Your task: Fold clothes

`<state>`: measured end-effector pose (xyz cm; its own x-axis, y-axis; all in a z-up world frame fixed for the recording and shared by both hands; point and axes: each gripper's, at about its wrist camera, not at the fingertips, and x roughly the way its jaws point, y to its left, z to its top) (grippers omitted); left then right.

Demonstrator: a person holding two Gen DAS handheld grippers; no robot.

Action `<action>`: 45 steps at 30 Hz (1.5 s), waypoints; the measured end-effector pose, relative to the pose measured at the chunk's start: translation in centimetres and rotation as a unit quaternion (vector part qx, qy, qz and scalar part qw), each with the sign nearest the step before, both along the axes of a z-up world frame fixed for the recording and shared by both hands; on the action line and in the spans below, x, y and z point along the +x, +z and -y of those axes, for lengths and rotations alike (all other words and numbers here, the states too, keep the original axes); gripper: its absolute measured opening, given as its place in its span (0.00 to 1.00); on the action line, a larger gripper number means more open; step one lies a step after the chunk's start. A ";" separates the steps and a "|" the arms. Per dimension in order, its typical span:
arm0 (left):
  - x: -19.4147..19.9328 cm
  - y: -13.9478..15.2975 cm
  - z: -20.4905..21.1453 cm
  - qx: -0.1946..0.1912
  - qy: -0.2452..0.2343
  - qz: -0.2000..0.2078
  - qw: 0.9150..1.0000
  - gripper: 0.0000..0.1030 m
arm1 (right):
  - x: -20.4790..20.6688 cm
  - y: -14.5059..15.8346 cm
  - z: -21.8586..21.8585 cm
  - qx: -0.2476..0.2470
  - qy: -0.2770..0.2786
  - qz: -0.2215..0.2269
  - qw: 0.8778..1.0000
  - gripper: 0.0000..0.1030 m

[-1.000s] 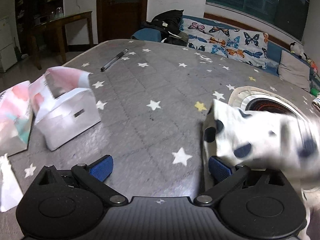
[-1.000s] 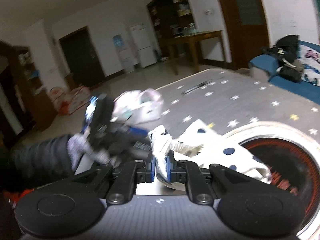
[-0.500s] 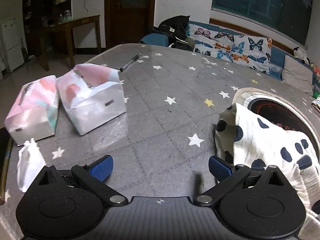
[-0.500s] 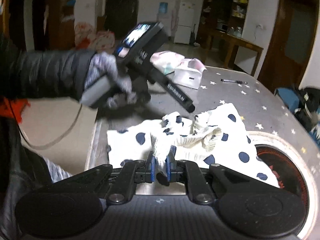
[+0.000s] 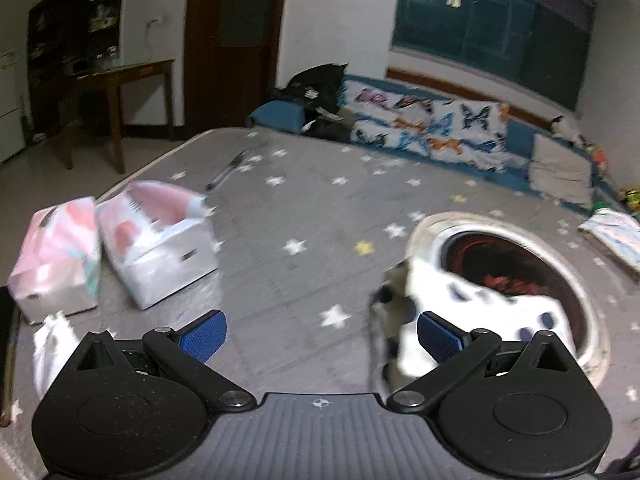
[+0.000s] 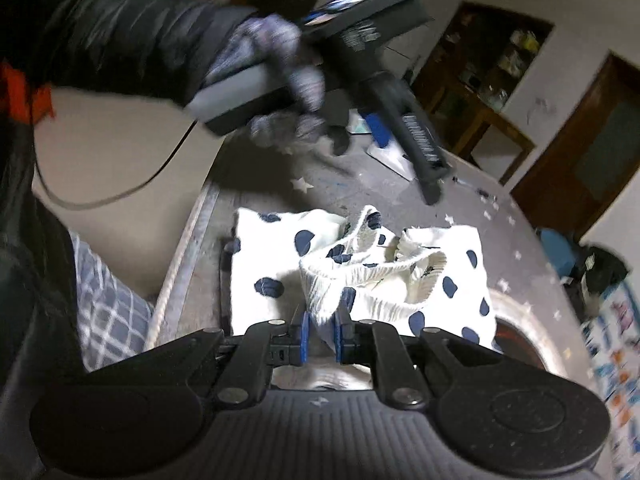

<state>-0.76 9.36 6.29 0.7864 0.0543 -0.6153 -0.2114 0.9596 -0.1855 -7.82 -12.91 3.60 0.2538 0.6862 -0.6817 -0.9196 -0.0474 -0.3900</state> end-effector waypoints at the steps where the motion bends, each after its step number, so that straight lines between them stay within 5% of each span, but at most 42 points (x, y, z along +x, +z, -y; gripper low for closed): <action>1: 0.1 0.2 0.3 -0.005 -0.009 0.005 1.000 1.00 | -0.4 -0.2 0.0 -0.003 0.005 0.013 1.000 0.11; 10: 1.5 1.7 2.5 -0.066 -0.110 0.042 0.991 0.98 | -2.5 -0.9 0.3 -0.014 0.039 0.087 0.995 0.14; 13: 1.7 0.9 2.9 -0.082 -0.141 0.024 0.986 0.88 | -2.8 -1.1 0.4 -0.019 0.042 0.097 0.994 0.15; 18: -0.1 -0.7 2.5 -0.098 -0.155 -0.011 0.983 0.74 | -2.9 -0.9 0.9 -0.015 0.032 0.096 0.995 0.16; 23: -3.6 -1.6 2.1 -0.100 -0.159 -0.022 0.982 0.50 | -2.7 -0.8 1.4 -0.007 0.017 0.087 0.996 0.18; 30: -6.5 -1.4 1.4 -0.096 -0.143 -0.008 0.985 0.43 | -2.4 -0.7 1.4 0.006 0.004 0.099 0.995 0.38; 35: -6.4 -1.5 1.3 -0.098 -0.138 -0.011 0.986 0.43 | -2.0 -0.9 0.7 0.010 0.013 0.092 0.996 0.35; 37: -6.4 -1.2 1.2 -0.098 -0.138 -0.009 0.986 0.42 | -1.6 -0.5 0.7 0.005 0.018 0.077 0.997 0.22; 45: -7.4 -0.6 1.2 -0.102 -0.165 -0.007 0.981 0.33 | -1.7 0.4 2.1 0.010 0.020 0.067 0.998 0.18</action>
<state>-8.21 8.20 5.69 0.7325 -0.3265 -0.5974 0.1002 0.9197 -0.3797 -9.57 -15.03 4.03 0.3129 0.7115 -0.6292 -0.8568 -0.0745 -0.5103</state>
